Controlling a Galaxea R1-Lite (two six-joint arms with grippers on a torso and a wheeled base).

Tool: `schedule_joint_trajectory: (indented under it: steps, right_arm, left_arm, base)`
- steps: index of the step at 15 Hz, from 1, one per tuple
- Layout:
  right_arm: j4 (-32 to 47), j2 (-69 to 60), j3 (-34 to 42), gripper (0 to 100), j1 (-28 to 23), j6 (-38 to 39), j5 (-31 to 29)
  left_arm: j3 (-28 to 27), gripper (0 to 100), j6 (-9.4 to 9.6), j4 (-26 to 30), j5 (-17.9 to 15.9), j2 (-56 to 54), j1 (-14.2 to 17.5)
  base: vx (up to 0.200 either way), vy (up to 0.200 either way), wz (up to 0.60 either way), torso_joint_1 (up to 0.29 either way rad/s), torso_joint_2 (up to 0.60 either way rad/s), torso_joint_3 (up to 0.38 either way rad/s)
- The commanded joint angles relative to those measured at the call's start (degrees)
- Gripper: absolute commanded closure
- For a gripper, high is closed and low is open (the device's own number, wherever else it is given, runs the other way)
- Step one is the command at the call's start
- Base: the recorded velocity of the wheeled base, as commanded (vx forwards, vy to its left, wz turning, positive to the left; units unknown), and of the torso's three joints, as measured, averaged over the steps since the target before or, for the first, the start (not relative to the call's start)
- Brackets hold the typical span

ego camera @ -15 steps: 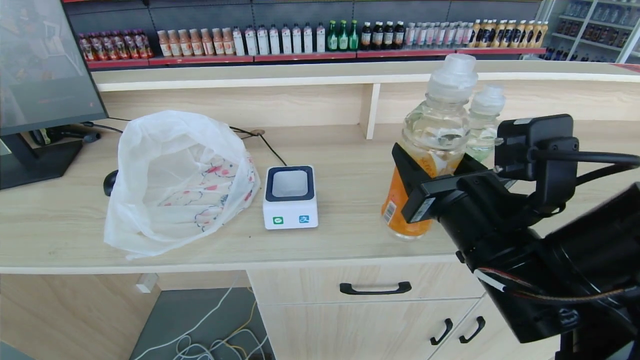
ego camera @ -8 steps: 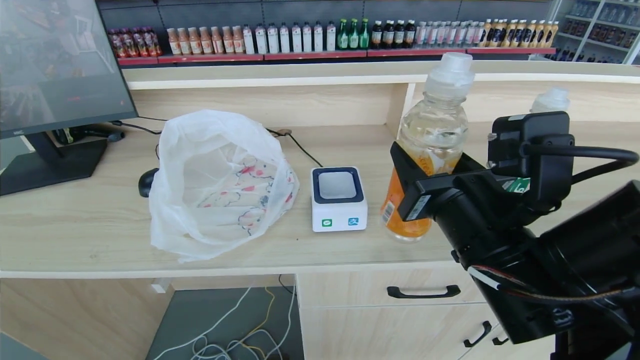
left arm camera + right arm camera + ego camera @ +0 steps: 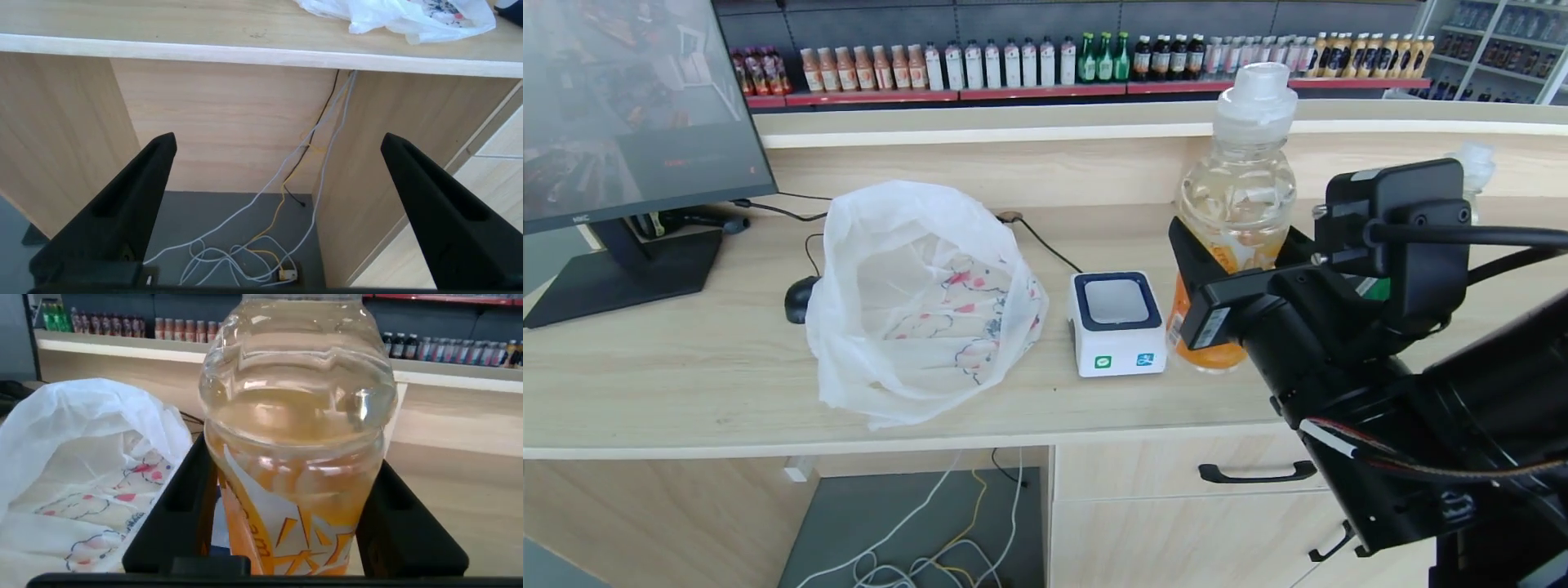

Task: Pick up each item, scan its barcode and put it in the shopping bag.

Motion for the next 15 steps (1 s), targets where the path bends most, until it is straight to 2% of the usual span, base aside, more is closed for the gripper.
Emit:
schedule_joint_trajectory:
  steps: [1,4,9,12,15]
  right_arm:
    - [0.08,0.18,-0.15,100,0.07,-0.73,0.06]
    - [0.08,1.33,-0.85,100,0.15,-3.81,0.15]
    - [0.08,6.69,-8.85,100,0.42,-8.2,0.41]
    - [0.08,9.94,-11.93,100,0.15,-8.9,4.28]
    - [0.08,9.68,-12.01,100,0.42,-13.56,4.63]
  left_arm:
    - [0.0,0,0.02,-0.01,0.06,-0.02,-0.01]
    - [0.0,0,0.02,-0.01,0.06,-0.02,-0.01]
    - [0.0,0,0.02,-0.01,-0.02,-0.02,-0.01]
    - [0.0,0,0.02,-0.01,-0.02,-0.02,-0.01]
    - [0.0,0,0.02,-0.01,0.06,-0.02,-0.01]
  base:
    - [0.0,0.0,0.0,0.0,0.0,0.0]
    - [0.0,0.0,0.0,0.0,0.0,0.0]
    - [0.0,0.0,0.0,0.0,0.0,0.0]
    - [0.0,0.0,0.0,0.0,0.0,0.0]
    - [0.0,0.0,0.0,0.0,0.0,0.0]
